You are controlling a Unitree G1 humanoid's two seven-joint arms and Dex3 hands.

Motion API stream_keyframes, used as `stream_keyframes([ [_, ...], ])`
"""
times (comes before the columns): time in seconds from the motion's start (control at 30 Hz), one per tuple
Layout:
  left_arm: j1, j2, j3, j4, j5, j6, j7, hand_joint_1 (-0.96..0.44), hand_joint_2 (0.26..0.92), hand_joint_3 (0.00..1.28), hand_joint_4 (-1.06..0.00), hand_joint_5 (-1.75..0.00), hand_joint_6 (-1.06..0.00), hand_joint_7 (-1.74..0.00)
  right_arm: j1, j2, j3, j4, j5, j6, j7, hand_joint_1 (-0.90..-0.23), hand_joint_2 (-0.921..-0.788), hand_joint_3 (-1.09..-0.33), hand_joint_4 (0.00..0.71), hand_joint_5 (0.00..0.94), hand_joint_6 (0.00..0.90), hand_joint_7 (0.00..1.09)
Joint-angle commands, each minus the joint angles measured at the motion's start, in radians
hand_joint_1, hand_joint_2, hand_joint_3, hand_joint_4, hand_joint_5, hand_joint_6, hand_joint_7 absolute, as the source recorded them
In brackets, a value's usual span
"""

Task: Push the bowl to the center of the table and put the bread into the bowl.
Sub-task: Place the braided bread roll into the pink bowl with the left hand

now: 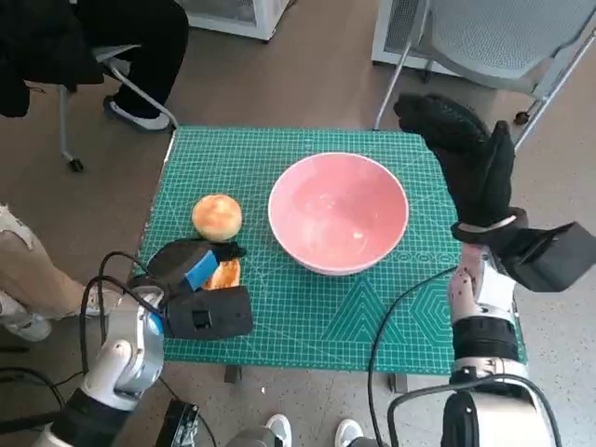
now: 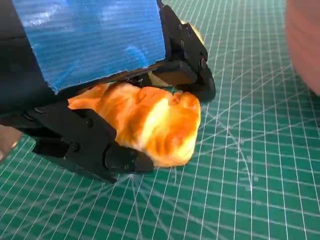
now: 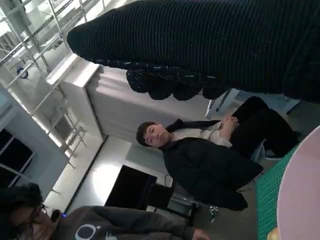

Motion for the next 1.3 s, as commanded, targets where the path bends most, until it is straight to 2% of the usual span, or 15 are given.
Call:
stream_keyframes([
  [0.03,0.025,0.005,-0.003,0.038,-0.019,-0.028,0.001,0.01,0.551,0.68,-0.75,-1.32,-0.70,-1.10,0.021,0.000,0.001,-0.001,0.009,0.014,0.011,-0.684,-0.921,-0.783,0.157,0.000,0.012,0.53],
  [0.27,0.020,0.000,0.003,0.067,-0.029,-0.047,0.018,0.00,0.586,0.62,-0.75,-1.28,-0.69,-1.12,0.021,0.004,0.002,-0.006,0.012,0.015,0.012,-0.688,-0.921,-0.782,0.158,0.000,0.009,0.54],
  [0.83,0.019,0.020,0.016,0.041,-0.050,-0.047,-0.014,0.00,0.672,0.49,-0.73,-1.29,-0.67,-1.07,0.016,0.007,-0.002,0.007,0.011,0.005,0.016,-0.690,-0.921,-0.779,0.158,0.000,0.003,0.55],
  [1.1,0.039,0.039,0.050,-0.045,-0.068,-0.043,-0.046,0.00,0.718,0.40,-0.74,-1.25,-0.68,-1.07,0.011,0.009,-0.002,0.017,0.010,0.003,0.015,-0.690,-0.921,-0.779,0.158,0.000,0.001,0.55],
  [1.3,0.047,0.063,0.098,-0.200,-0.080,-0.004,-0.112,0.00,0.720,0.38,-0.75,-1.23,-0.69,-1.05,0.008,0.010,-0.003,0.021,0.010,0.006,0.013,-0.689,-0.921,-0.778,0.158,0.000,0.001,0.55],
])
